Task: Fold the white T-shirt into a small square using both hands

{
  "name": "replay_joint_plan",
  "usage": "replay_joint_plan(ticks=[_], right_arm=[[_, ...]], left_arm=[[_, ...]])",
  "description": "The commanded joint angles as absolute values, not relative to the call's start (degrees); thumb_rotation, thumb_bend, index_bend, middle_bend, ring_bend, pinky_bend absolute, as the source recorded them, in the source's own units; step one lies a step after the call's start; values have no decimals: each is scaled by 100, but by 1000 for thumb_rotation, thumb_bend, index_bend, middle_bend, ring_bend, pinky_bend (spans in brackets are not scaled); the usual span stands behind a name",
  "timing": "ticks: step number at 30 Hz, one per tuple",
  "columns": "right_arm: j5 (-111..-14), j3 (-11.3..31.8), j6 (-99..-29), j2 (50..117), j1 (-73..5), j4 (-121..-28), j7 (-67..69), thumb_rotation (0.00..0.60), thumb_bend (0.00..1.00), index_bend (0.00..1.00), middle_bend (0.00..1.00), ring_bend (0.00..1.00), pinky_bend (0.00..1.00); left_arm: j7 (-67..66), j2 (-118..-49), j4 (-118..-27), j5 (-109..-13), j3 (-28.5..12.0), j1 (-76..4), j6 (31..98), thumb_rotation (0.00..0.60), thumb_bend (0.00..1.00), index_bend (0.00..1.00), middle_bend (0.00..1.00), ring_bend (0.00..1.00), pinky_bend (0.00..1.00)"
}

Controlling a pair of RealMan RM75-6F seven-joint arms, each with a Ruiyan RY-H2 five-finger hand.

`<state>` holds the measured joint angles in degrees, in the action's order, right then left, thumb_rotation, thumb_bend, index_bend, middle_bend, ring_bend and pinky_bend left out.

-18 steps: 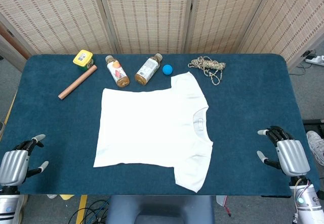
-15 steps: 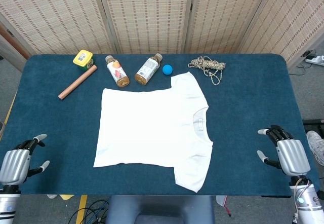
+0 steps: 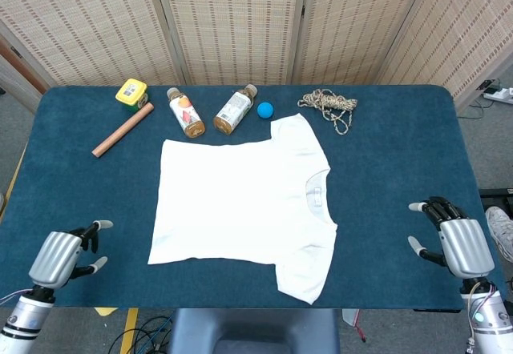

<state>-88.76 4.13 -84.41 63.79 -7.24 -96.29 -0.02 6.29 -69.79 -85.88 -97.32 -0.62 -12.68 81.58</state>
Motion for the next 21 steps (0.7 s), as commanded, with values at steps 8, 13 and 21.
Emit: replay_joint_plan(ticks=[8,13,21], right_arm=[[-8880,402,-8408,6374,-743,-9671,-35,600,260,292,322,241,329],[-8860,392,-8383,6385,-746,-9650,-9,600,260,292,322,241,329],[-8850,388,-8369,6392,-752,-9635,7,600,260,292,322,241,329]], left_arm=[[610,-7479,-8220,-10222,138,-1802,7715,600,206,378,897,841,960],[440,-7778,-8050,-10234,223,-1962,7449,600,206,387,907,847,960],[259,-8184,-7817,-9905,252,-2074,7056,600,206,398,909,848,961]])
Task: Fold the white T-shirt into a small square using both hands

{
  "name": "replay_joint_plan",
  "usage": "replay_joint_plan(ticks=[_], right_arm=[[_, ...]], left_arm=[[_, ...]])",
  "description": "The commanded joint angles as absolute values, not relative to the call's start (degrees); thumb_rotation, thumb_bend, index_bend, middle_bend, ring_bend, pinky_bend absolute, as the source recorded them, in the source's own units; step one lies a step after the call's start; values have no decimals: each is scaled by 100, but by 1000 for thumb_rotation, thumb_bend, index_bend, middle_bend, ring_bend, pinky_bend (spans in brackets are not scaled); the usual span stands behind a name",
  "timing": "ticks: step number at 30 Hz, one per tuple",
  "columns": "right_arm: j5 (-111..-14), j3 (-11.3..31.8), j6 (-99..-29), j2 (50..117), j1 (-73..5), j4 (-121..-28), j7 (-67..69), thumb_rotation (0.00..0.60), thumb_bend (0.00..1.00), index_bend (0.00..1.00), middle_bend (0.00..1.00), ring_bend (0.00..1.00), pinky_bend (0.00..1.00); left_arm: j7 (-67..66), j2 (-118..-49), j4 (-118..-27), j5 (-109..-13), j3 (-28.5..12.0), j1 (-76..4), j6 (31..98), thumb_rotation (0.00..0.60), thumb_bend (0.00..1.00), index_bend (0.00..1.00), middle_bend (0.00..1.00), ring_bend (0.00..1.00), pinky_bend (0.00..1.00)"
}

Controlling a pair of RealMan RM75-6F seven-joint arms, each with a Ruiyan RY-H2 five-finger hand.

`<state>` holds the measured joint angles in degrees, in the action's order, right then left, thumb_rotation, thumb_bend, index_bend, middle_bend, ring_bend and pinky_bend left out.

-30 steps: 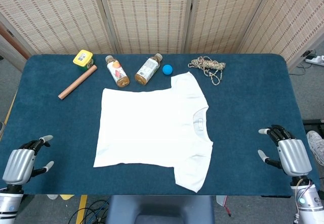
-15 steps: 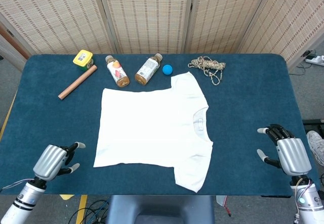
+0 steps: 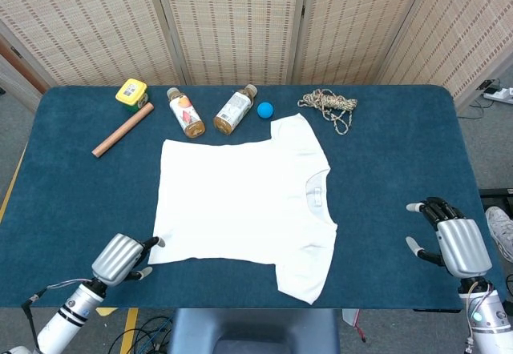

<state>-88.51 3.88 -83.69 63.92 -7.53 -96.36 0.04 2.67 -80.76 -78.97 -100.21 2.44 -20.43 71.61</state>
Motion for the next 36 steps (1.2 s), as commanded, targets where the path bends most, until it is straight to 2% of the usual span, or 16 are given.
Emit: replay_joint_plan(ticks=[1,13,36], right_arm=[[-8849,386,-8368,6395,-752,-9633,9,600,260,292,322,241,329],[-8804,392,-8404,6389,-721,-9632,7,600,260,293,322,241,329],[-8757,388,-8421,6360,-681,-9692,-70,600,260,292,322,241,329]], left_arm=[[254,-8254,-7760,-9833,243,-2078,7015,600,206,401,909,848,961],[215,-8707,-7280,-9436,215,-2133,6813,600,206,433,913,850,961],[386,-9013,-6878,-9112,178,-2265,6684,600,206,463,913,850,961]])
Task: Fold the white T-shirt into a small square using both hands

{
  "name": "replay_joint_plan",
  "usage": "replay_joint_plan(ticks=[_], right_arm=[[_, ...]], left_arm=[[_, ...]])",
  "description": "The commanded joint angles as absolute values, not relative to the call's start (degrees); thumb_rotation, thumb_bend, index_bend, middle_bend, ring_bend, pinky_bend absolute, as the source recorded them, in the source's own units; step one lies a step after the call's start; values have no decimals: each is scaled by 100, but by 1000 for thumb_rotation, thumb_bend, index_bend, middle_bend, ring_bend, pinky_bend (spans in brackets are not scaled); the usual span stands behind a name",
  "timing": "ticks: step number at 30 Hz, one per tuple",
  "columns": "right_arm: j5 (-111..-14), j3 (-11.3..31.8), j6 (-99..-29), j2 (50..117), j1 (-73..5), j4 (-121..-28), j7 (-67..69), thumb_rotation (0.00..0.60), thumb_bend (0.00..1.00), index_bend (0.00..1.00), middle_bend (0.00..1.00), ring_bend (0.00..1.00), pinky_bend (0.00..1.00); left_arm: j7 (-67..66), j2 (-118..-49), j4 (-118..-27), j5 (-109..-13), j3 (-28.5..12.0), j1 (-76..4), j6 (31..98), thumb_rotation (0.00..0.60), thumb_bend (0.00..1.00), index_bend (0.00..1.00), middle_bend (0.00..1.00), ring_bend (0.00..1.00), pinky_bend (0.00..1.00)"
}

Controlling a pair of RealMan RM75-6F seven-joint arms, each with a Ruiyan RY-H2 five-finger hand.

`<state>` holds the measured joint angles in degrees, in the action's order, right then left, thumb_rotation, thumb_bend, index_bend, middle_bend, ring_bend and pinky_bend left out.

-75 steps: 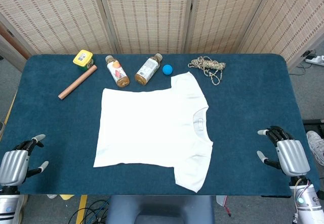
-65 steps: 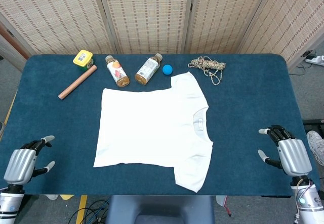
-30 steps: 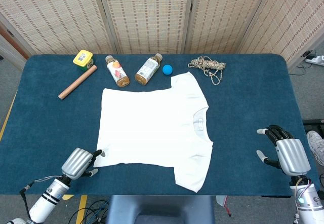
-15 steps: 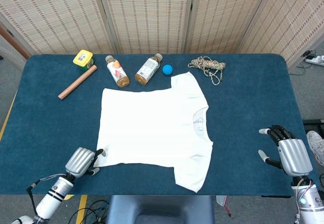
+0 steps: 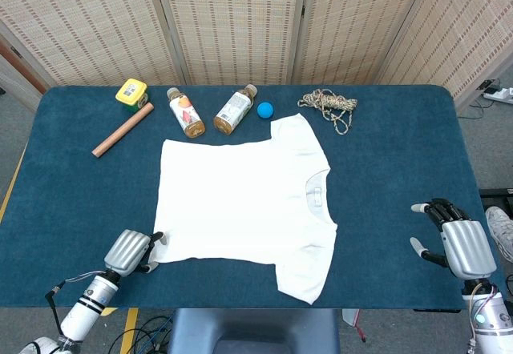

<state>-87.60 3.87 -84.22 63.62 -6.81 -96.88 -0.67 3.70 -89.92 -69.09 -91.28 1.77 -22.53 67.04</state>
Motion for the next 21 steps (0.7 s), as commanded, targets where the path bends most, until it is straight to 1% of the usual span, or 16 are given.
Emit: replay_joint_plan(ticks=[1,7,12,21], right_arm=[[-8753,391,-8424,6358,-679,-9696,-73,600,260,292,322,241,329],[-8730,394,-8418,6355,-672,-9705,-89,600,260,292,322,246,329],[-8721,400,-8394,6368,-685,-9700,-103,600,260,293,322,252,329],[-8705,412,-8363,6362,-705,-9699,-125,600,260,293,322,264,329]], left_arm=[[397,-9032,-6846,-9103,183,-2272,6671,600,206,466,913,850,961],[545,-9106,-6728,-9115,202,-2285,6722,600,222,494,913,850,961],[625,-9134,-6663,-9144,231,-2311,6737,600,295,513,914,850,960],[686,-9188,-6586,-9155,275,-2348,6723,600,381,546,914,850,961]])
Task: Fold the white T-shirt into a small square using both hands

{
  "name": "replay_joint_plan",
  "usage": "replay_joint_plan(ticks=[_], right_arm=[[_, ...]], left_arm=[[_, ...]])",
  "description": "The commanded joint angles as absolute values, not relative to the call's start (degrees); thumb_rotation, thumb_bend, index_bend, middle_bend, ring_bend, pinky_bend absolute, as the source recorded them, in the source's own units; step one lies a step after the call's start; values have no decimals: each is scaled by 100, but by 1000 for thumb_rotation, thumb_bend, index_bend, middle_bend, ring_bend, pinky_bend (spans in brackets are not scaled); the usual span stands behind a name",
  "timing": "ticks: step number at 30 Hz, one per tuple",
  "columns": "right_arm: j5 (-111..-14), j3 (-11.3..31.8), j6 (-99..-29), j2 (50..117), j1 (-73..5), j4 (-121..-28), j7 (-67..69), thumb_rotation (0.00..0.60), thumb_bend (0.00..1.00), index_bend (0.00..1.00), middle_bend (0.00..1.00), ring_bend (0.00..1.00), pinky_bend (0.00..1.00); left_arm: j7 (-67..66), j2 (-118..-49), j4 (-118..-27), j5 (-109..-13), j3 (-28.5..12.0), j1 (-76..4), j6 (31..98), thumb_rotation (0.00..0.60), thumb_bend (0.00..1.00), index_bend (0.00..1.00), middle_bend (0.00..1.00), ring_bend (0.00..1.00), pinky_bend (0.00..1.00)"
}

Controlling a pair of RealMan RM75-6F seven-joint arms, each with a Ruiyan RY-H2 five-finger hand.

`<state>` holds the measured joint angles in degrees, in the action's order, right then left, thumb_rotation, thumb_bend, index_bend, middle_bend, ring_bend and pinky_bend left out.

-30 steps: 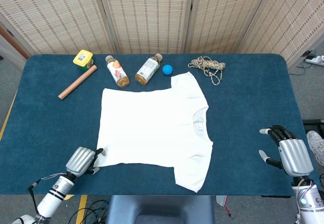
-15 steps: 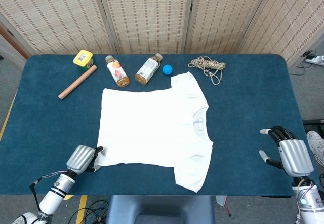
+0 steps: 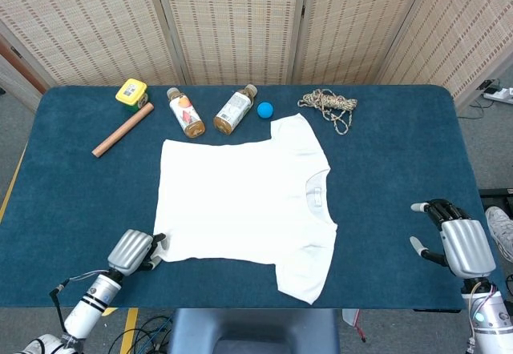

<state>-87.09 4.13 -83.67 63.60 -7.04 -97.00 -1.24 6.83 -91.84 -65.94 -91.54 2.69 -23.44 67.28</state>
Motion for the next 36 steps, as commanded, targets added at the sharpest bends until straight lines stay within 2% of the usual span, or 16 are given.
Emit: replay_joint_plan(ticks=[1,11,20,23,26,28,36], right_arm=[[-8699,412,-8359,6364,-705,-9698,-124,600,260,293,322,265,329],[-8793,380,-8281,6386,-765,-9688,-150,600,260,292,324,271,329],[-9619,205,-8111,6803,-1128,-9209,-146,600,320,294,389,335,345],[-10072,156,-8146,7016,-1285,-8822,-572,600,320,315,460,462,477],[-10435,38,-8096,7228,-1415,-8431,-878,600,317,358,603,651,732],[-10555,-62,-7977,7345,-1495,-8239,-909,600,305,377,656,711,808],[-10698,-341,-7675,7897,-1665,-7569,-795,600,227,452,794,862,947]], left_arm=[[689,-9193,-6577,-9156,285,-2352,6716,600,387,547,913,850,961],[911,-9219,-6572,-9173,298,-2347,6820,600,466,633,914,850,960],[906,-9148,-6713,-9238,327,-2339,6944,600,527,660,916,850,960],[877,-9110,-6790,-9226,333,-2336,6943,600,530,661,916,850,960],[855,-9076,-6862,-9215,344,-2332,6933,600,530,656,916,850,960],[860,-9052,-6924,-9199,347,-2331,6920,600,530,652,916,850,960],[959,-8910,-7196,-9134,353,-2356,6823,600,530,644,916,850,960]])
